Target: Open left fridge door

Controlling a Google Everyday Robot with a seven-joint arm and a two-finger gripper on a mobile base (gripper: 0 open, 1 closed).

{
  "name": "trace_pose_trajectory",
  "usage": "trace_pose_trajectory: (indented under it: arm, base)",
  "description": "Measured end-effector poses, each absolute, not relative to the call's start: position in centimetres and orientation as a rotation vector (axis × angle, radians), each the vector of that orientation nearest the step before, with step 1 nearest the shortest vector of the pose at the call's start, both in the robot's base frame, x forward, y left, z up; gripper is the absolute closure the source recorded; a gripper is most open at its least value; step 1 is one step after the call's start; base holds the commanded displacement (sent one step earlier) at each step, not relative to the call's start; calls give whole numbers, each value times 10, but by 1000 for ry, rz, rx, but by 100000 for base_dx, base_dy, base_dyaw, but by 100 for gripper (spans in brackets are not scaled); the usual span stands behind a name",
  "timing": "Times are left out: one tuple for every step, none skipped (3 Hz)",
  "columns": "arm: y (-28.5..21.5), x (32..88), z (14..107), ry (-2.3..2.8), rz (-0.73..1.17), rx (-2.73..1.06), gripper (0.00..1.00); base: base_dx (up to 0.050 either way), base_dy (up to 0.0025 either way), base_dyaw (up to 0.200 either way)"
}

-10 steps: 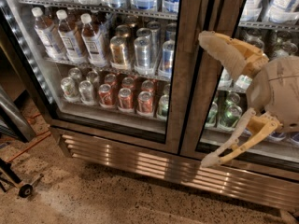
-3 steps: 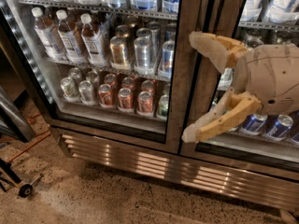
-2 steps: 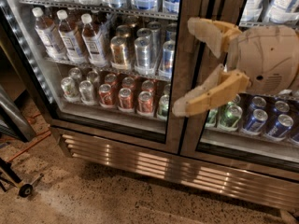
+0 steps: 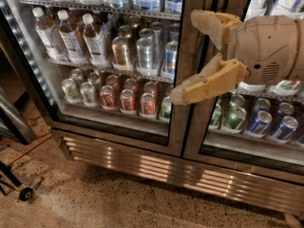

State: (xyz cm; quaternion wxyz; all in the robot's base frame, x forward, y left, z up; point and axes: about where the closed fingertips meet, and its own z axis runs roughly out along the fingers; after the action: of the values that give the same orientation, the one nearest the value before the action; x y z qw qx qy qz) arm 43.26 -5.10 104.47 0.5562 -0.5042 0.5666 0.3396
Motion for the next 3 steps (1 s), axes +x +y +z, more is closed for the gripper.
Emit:
trace_pose_trajectory:
  arm:
    - [-56,430,1044,1334,808,-1178,0]
    - [-85,433,1030,1359,812,-1116,0]
    - [-112,433,1027,1371,794,-1069,0]
  base:
    - [0,0,0]
    - [0,0,0]
    - [0,0,0]
